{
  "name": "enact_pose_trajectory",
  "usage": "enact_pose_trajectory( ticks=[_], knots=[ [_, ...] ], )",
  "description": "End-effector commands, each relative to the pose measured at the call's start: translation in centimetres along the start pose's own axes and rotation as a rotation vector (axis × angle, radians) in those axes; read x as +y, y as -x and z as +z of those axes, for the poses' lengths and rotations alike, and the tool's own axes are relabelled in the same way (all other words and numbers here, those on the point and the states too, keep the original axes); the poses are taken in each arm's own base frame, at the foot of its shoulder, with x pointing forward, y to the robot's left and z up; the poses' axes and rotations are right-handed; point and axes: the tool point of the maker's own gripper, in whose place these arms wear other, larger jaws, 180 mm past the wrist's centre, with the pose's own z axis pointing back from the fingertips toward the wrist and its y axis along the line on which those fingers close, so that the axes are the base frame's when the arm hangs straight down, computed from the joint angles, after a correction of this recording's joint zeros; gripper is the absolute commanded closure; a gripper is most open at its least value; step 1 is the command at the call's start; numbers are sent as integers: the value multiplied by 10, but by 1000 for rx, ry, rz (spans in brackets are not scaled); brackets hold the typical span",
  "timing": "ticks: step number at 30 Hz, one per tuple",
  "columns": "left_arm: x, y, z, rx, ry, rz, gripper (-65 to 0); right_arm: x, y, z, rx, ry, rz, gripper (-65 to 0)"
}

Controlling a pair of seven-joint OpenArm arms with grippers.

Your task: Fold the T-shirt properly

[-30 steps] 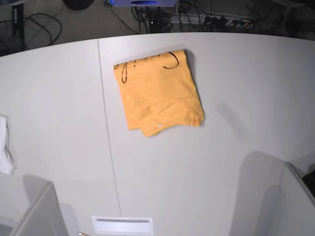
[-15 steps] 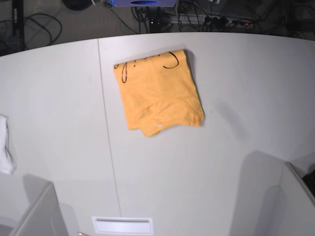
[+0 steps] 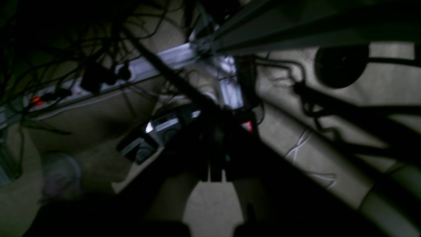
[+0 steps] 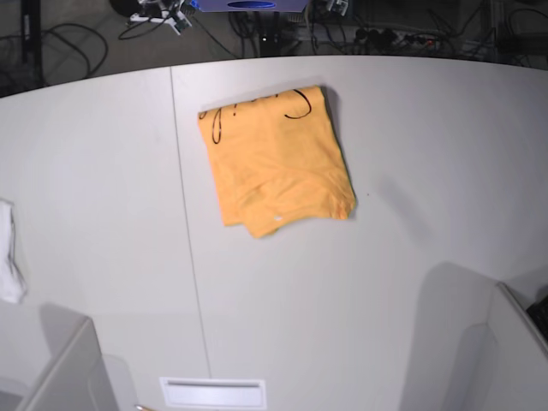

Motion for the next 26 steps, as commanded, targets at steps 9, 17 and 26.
enact_pose_trajectory(
  ticks=[9,17,26],
  knots=[
    [0,-1,0,-4,5,-1,0,13,-14,0,-49,-13,-22,0],
    [1,-9,-5,-1,9,-1,0,44,-59,-3,-116,-56,-50,0],
    [14,-23,-9,-23,-8,-14,0,47,-82,-5,-151,-61,-58,0]
  ],
)
